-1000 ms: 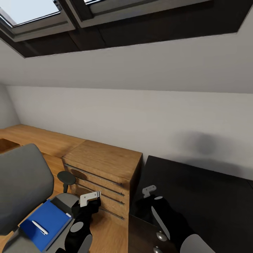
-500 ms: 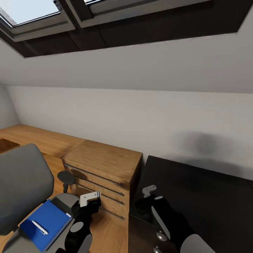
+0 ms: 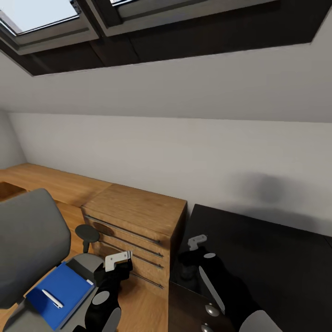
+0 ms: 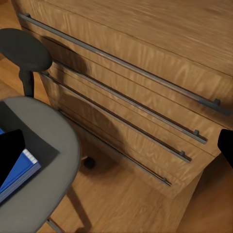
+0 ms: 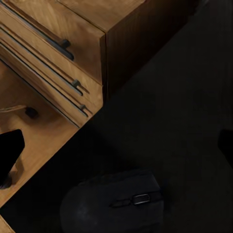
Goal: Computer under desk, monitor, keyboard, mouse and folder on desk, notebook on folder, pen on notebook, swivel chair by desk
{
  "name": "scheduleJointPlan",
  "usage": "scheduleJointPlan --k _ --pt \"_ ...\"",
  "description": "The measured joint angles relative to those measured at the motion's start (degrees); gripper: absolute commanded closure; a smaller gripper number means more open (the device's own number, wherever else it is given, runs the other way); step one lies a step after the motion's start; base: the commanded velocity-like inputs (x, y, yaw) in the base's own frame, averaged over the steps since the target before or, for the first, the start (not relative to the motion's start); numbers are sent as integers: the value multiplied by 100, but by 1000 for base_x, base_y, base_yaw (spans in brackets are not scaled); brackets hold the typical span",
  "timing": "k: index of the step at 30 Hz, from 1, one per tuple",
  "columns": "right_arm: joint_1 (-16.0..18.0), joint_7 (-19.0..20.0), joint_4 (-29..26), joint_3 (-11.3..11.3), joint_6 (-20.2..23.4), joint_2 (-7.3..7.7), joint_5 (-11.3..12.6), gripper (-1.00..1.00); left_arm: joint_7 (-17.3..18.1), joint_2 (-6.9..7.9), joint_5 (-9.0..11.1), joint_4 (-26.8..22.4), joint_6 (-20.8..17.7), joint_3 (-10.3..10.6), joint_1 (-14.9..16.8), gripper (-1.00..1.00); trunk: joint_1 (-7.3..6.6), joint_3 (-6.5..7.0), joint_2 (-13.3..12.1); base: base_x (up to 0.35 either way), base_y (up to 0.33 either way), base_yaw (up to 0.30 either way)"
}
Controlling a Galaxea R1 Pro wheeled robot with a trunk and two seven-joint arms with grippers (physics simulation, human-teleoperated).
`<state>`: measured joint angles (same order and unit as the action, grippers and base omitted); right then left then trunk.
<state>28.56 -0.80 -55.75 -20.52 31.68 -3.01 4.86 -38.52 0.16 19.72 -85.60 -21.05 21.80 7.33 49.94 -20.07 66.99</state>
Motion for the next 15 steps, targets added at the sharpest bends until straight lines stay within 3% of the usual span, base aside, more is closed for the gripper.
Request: scheduleJointPlan --k 4,6,7,10,15 --pt "-159 -573 -311 8 -3 -15 33 -100 0 0 0 2 0 1 0 -100 0 0 0 0 0 0" --pt "-276 -1055 -500 6 -9 -25 62 -100 0 0 1 4 0 0 0 -100 0 0 0 0 0 0" --pt "-396 -1491 -736 8 -18 -29 174 -100 0 0 1 6 0 3 0 -100 0 0 0 0 0 0" --pt "-545 -1669 -961 9 -40 -22 311 -100 0 0 1 7 0 1 0 -100 0 0 0 0 0 0" --pt "-594 -1712 -1036 9 -51 -14 346 -100 0 0 1 7 0 0 0 -100 0 0 0 0 0 0"
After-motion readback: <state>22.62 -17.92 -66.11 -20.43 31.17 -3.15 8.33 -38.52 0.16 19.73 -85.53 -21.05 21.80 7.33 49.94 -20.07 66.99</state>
